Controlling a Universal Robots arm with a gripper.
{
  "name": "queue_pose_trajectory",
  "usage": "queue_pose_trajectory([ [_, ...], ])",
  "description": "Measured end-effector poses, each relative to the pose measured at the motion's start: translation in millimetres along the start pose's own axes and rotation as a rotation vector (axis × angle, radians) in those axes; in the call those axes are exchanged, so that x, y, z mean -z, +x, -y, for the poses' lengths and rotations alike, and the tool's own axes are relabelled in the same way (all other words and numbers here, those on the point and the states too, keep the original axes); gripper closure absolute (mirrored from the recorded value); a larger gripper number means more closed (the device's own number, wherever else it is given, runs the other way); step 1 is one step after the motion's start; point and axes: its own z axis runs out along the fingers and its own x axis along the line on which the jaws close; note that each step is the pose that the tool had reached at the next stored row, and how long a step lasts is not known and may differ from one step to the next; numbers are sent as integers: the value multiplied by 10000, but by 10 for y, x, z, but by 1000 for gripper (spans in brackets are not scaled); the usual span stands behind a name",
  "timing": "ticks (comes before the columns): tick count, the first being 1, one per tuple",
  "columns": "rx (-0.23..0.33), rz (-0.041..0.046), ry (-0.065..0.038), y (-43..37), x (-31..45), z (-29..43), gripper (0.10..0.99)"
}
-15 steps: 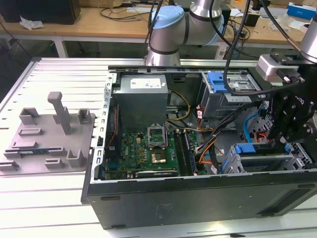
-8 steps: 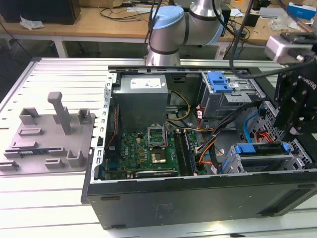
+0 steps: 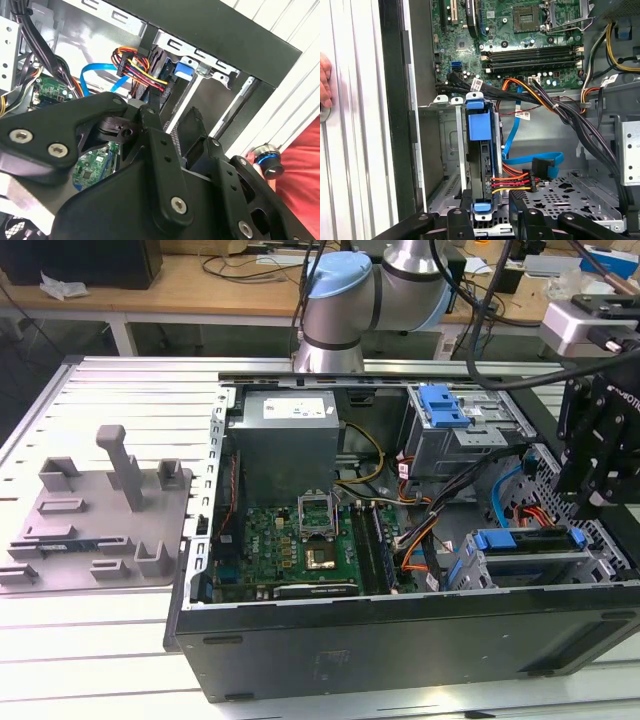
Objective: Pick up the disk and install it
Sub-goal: 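Insert the second disk wire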
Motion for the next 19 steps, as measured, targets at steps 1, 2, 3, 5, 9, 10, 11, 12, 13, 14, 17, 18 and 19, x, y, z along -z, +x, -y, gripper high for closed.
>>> queue_pose_trajectory([
  [1,0,0,0,0,1,0,663],
  [2,0,0,0,0,2,0,663],
  [3,0,-1,0,0,3,0,663],
  [5,0,0,-1,0,5,0,663],
  [9,3,-81,5,-28,10,-1,663],
  [10,5,-165,11,-54,13,-3,663],
  [11,9,-321,21,-112,17,-6,663],
  [12,12,-464,30,-157,23,-9,663],
  [13,16,-606,39,-200,27,-12,663],
  [14,18,-755,48,-243,32,-15,663],
  [17,40,-1647,105,-428,50,-26,663],
  [18,49,-1994,127,-486,56,-30,663],
  [19,54,-2243,143,-572,65,-37,663],
])
